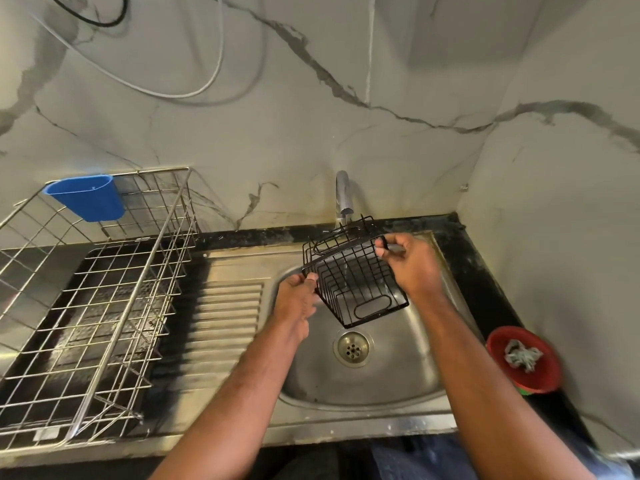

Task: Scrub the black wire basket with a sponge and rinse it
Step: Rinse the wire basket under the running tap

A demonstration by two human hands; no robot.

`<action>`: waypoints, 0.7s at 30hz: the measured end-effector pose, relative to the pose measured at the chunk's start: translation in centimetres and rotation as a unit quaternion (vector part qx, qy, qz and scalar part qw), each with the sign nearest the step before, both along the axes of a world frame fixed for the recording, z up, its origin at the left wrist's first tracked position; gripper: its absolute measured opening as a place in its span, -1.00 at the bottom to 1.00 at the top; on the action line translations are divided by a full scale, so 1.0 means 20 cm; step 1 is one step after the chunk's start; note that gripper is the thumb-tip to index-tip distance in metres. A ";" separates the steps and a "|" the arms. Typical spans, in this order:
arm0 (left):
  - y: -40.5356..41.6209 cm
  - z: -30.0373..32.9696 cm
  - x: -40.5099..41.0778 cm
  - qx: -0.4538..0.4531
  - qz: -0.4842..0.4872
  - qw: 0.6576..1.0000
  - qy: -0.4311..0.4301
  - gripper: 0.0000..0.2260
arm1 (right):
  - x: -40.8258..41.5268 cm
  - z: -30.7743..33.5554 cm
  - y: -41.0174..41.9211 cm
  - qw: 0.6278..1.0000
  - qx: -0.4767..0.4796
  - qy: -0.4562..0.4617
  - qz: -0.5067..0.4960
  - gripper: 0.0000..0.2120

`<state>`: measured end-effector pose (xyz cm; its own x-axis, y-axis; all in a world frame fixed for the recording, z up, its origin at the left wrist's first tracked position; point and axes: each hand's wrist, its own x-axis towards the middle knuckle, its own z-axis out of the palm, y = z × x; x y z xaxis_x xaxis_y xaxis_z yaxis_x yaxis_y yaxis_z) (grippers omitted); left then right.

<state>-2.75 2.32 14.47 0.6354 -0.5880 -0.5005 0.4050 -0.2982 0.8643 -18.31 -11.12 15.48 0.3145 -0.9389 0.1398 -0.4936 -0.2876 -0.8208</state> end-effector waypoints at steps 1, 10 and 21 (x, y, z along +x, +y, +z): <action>-0.02 0.00 0.00 0.002 -0.005 1.000 0.005 -0.93 | -0.01 0.01 0.00 1.000 -0.002 -0.004 -0.002 -0.78; -0.13 -0.01 0.02 -0.008 -0.038 0.998 0.043 -0.92 | -0.07 -0.01 -0.01 0.999 -0.022 -0.030 -0.023 -0.68; -0.11 -0.03 0.08 -0.079 -0.080 0.993 0.046 -0.87 | -0.12 -0.04 0.02 0.986 0.047 -0.153 -0.039 -0.73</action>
<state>-1.25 0.14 13.88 0.4832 -0.7541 -0.4448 0.4421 -0.2283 0.8674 -20.64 -10.71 14.74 0.1975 -0.9718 0.1286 -0.2370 -0.1746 -0.9557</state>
